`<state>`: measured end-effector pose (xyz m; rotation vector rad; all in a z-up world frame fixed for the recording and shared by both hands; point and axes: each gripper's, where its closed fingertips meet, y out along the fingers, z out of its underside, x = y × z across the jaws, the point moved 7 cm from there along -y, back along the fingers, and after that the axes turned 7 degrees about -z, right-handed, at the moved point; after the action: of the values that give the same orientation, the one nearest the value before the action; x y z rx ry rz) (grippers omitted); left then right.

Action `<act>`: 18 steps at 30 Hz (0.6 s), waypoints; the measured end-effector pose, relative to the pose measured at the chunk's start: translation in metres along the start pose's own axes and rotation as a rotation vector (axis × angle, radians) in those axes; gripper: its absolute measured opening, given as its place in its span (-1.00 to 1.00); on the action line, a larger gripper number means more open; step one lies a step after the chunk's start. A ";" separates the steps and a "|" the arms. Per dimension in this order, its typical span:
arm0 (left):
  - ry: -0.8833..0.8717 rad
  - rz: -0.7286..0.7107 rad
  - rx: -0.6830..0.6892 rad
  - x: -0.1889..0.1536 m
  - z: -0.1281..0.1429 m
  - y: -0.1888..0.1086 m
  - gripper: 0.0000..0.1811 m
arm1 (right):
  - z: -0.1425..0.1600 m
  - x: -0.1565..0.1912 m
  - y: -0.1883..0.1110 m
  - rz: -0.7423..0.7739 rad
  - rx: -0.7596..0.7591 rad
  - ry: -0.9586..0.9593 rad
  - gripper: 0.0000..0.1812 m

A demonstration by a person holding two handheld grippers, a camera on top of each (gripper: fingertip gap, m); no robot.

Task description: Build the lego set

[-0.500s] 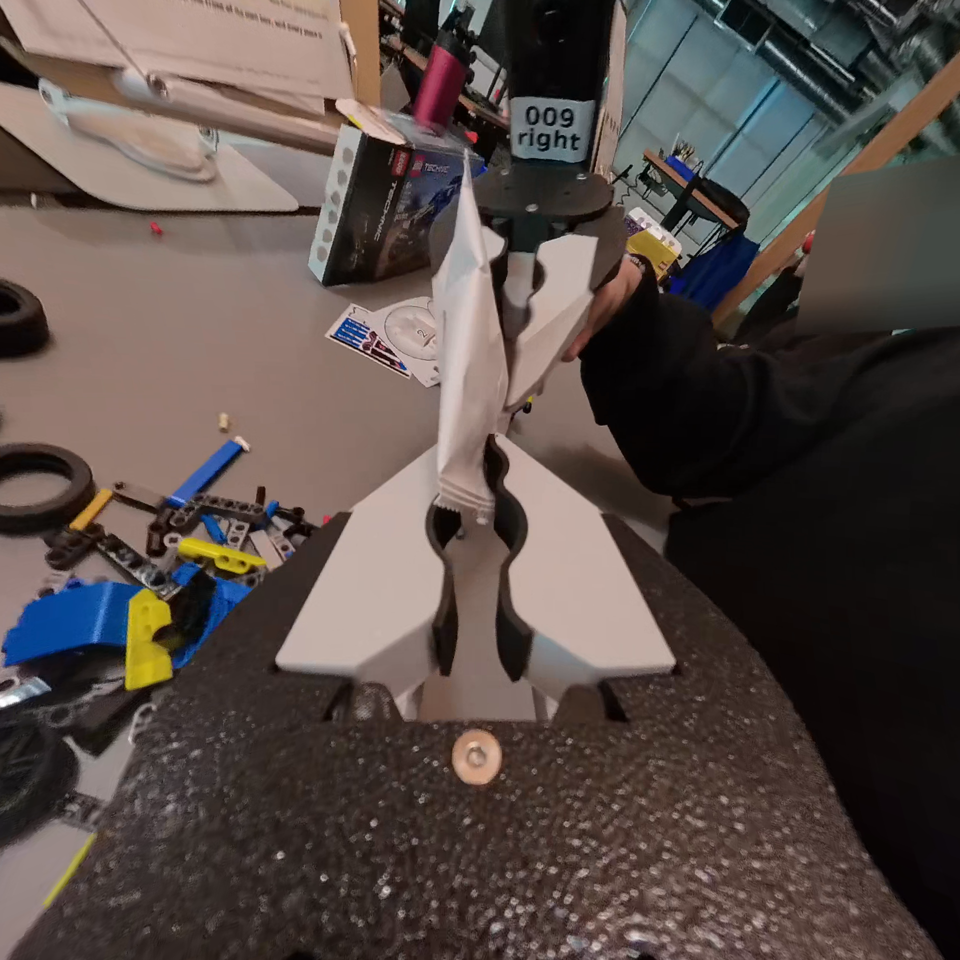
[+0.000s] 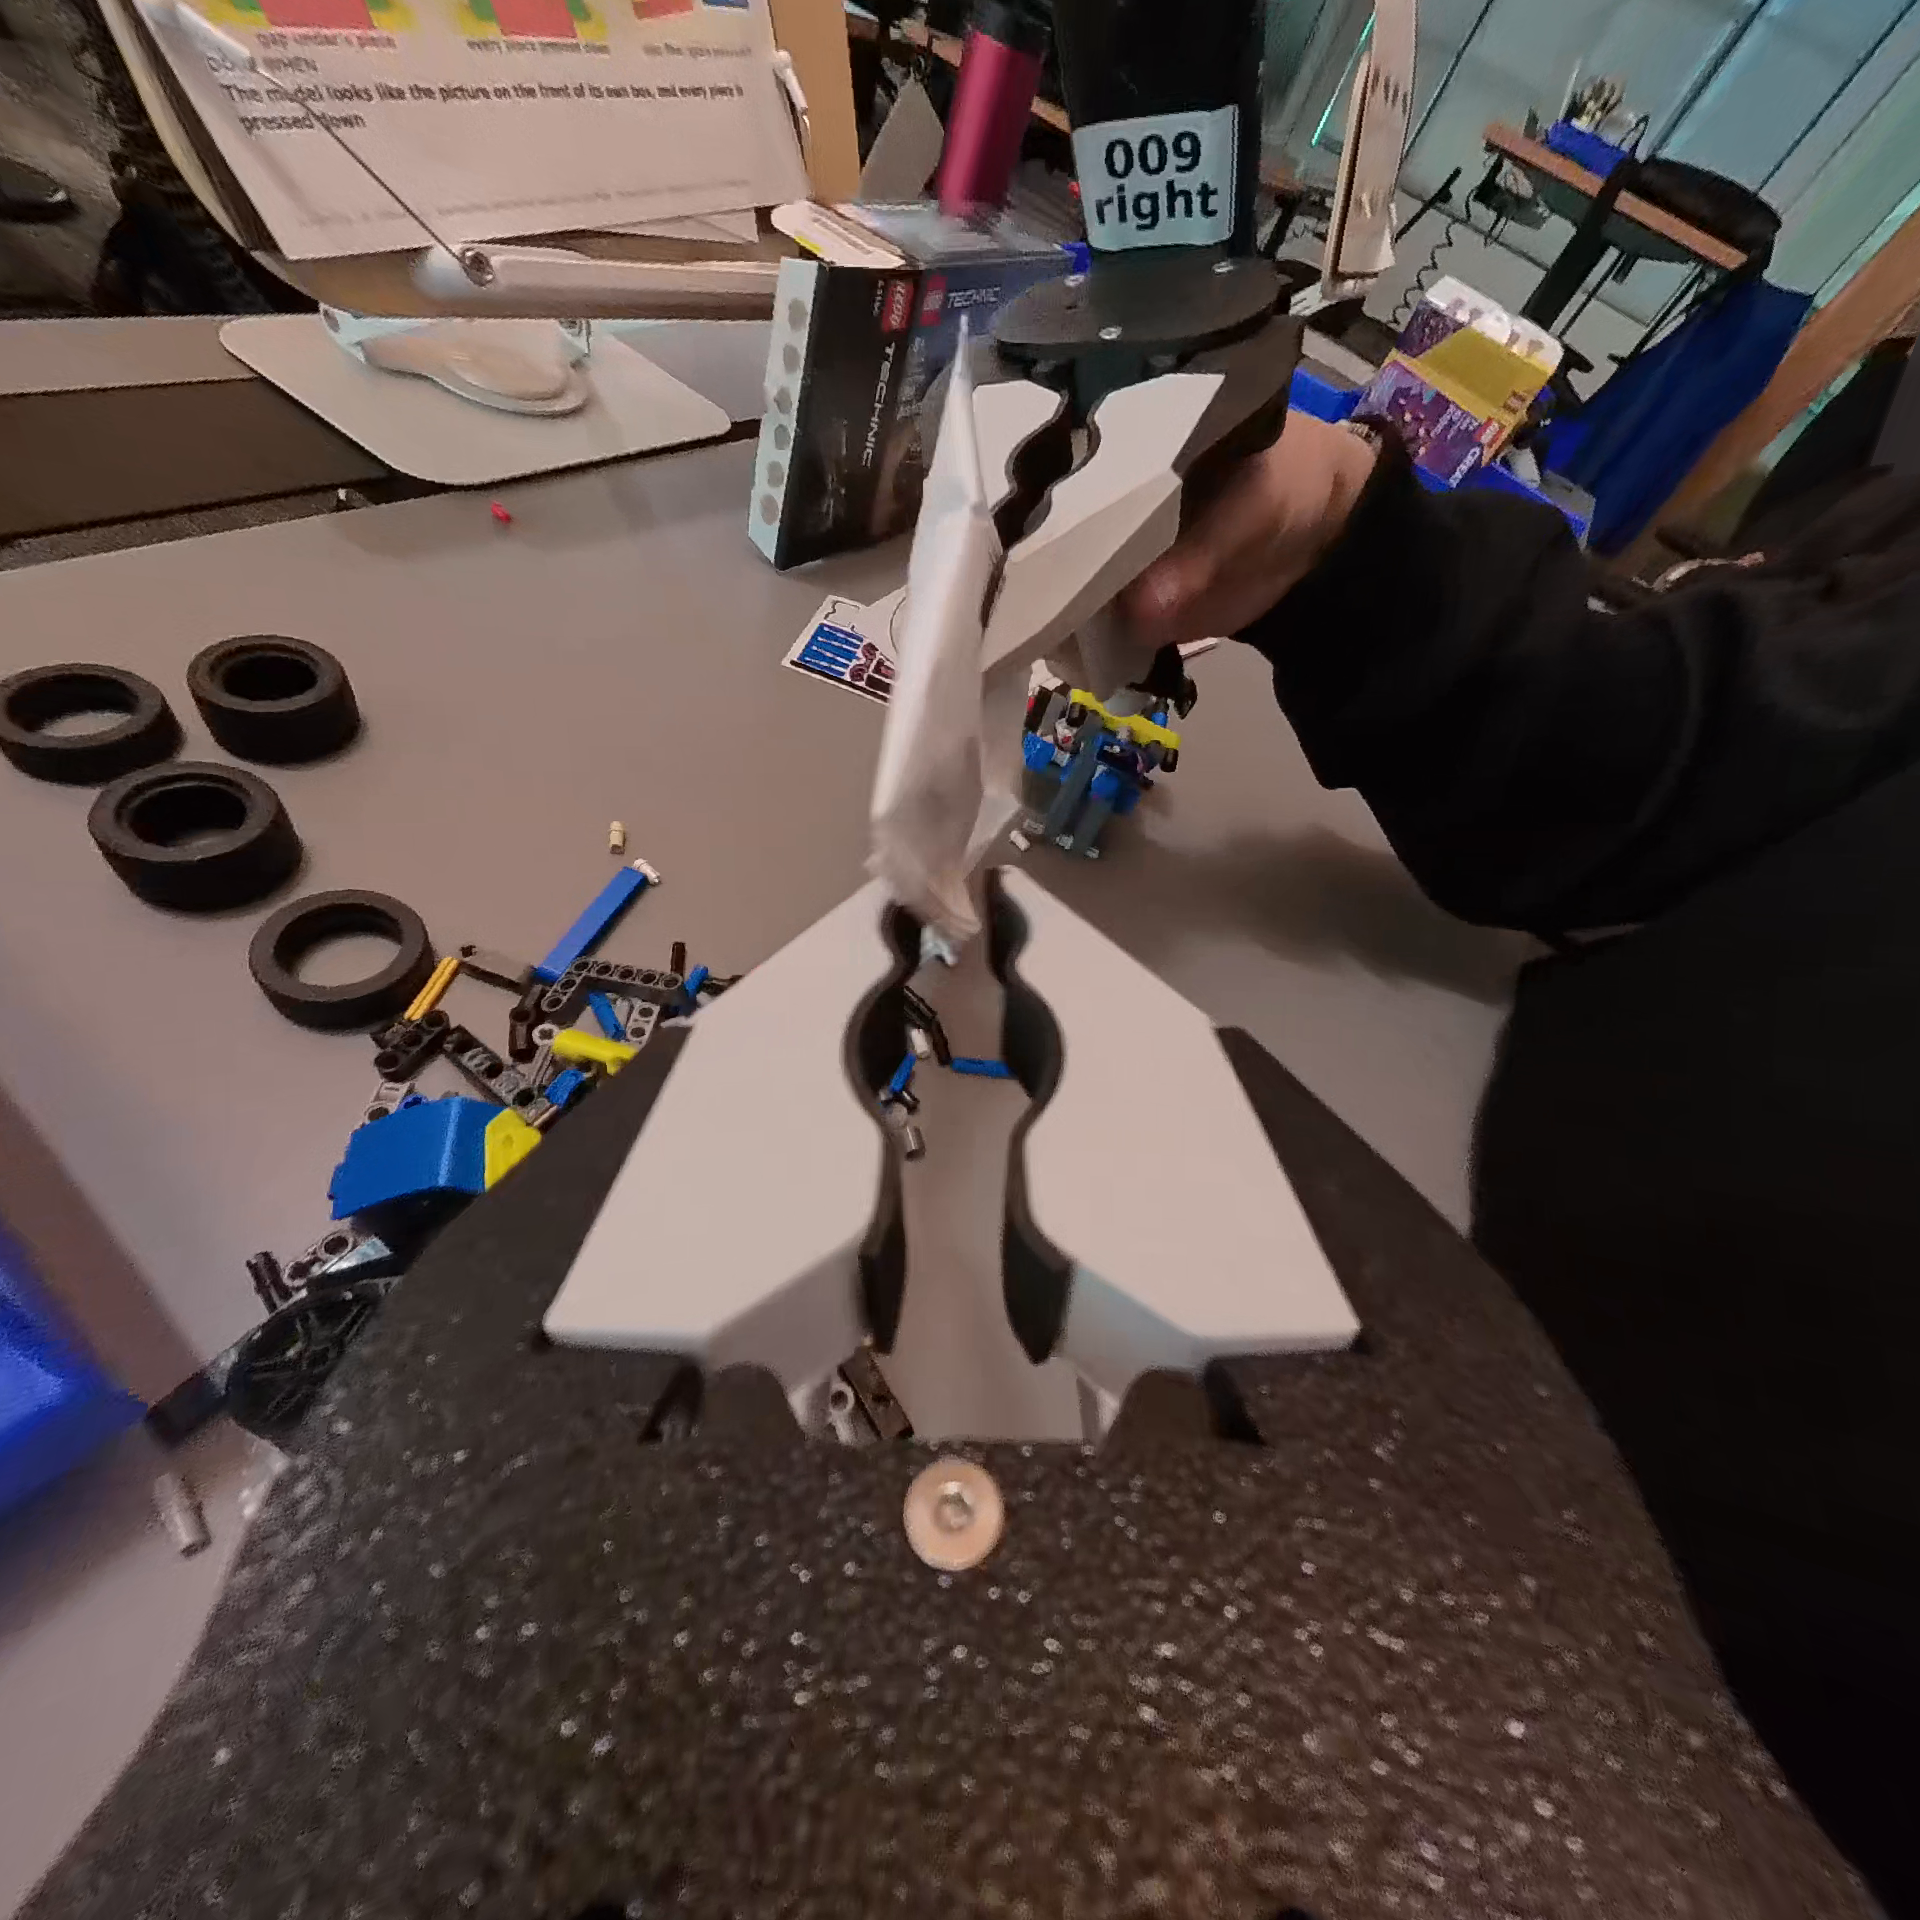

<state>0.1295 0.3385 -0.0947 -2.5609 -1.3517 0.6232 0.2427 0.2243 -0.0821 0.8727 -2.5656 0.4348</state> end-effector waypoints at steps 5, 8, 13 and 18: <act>-0.107 -0.029 -0.059 0.011 0.004 -0.002 -1.00 | 0.011 -0.003 0.003 0.125 0.039 0.020 -0.55; -0.215 -0.017 -0.120 0.018 0.007 -0.007 -1.00 | 0.025 -0.002 0.006 0.254 0.039 0.044 -0.64; -0.344 0.111 -0.176 0.018 0.009 -0.002 -1.00 | 0.038 -0.003 0.027 0.245 0.015 -0.038 -0.58; -0.380 0.198 -0.121 0.015 0.016 0.006 -1.00 | 0.039 -0.013 0.024 0.271 0.073 -0.327 -0.92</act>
<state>0.1349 0.3471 -0.1151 -2.7989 -1.2774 1.1450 0.2270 0.2333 -0.1263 0.6670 -3.0043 0.5020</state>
